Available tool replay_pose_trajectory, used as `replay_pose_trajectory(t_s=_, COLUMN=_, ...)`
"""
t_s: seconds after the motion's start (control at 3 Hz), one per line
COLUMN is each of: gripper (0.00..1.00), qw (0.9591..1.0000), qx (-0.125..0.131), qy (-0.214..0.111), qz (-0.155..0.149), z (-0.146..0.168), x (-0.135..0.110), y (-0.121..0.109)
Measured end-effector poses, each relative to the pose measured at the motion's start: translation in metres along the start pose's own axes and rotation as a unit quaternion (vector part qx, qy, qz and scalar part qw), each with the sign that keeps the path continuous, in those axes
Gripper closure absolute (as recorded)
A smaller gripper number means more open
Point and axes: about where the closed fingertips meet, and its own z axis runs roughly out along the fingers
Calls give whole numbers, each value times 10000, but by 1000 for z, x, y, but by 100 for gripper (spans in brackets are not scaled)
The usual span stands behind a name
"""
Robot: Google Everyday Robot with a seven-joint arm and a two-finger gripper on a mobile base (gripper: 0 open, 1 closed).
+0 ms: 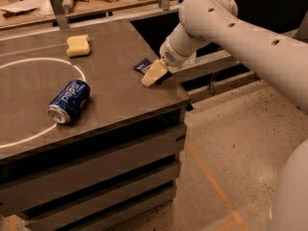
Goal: Move rxbar blueberry near sponge
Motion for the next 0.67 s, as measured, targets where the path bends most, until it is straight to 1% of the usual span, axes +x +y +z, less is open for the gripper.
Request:
replay_pose_trajectory(t_s=0.33, gripper=62, qw=10000, qx=-1, qy=0, qz=1, z=-5, x=-4, y=-1)
replay_pose_trajectory(t_s=0.67, gripper=88, qw=10000, qx=-18, qy=-9, qz=-18, z=-7, x=-4, y=-1)
